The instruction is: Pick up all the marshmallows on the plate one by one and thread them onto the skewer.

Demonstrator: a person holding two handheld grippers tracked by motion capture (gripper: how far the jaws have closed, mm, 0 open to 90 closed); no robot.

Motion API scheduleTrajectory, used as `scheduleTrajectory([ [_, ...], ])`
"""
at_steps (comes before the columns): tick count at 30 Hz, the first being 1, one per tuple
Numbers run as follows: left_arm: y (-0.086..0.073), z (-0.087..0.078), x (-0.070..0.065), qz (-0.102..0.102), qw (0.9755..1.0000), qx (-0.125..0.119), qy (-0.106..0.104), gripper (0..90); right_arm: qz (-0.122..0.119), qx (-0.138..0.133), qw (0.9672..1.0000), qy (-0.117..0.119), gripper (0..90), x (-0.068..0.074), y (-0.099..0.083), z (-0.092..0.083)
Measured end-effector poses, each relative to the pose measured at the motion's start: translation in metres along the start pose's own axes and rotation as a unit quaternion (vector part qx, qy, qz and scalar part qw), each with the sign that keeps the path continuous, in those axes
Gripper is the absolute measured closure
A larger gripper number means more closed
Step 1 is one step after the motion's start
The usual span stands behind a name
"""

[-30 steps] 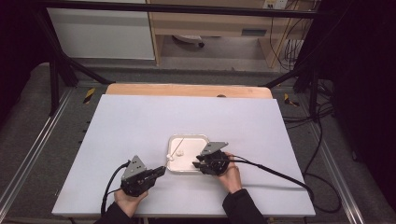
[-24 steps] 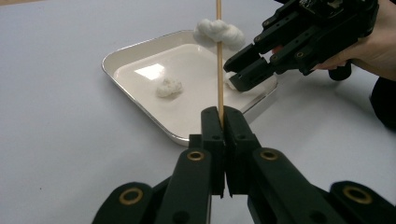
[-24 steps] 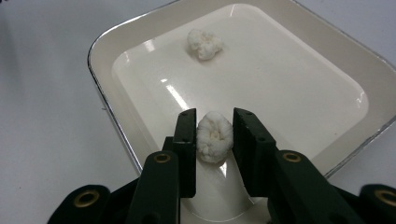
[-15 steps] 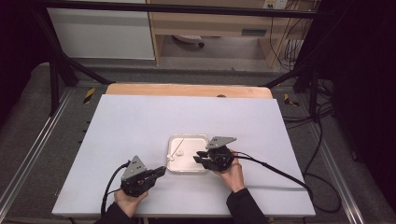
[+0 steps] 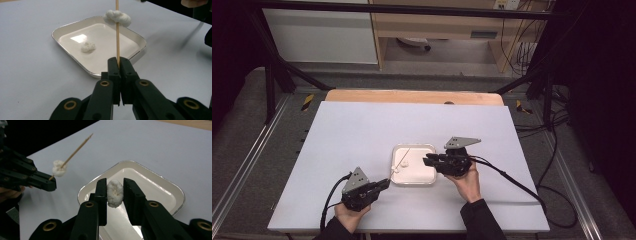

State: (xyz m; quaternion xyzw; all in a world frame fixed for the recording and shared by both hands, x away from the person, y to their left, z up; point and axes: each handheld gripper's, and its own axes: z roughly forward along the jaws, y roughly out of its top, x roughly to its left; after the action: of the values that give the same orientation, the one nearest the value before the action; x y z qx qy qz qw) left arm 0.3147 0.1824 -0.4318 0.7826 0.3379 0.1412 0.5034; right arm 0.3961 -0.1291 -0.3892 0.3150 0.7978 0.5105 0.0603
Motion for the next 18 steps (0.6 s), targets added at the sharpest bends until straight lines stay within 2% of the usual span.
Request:
scheduleTrajectory([
  [8,0.0,0.0,-0.001,0.003,1.0,-0.002,-0.005,87.7,0.029,-0.036,0.9985,0.027,74.7,-0.003,0.011,-0.012],
  [18,0.0,0.0,-0.003,0.009,0.9999,-0.005,-0.012,87.7,0.069,-0.078,0.9924,0.065,75.0,-0.009,0.022,-0.018],
])
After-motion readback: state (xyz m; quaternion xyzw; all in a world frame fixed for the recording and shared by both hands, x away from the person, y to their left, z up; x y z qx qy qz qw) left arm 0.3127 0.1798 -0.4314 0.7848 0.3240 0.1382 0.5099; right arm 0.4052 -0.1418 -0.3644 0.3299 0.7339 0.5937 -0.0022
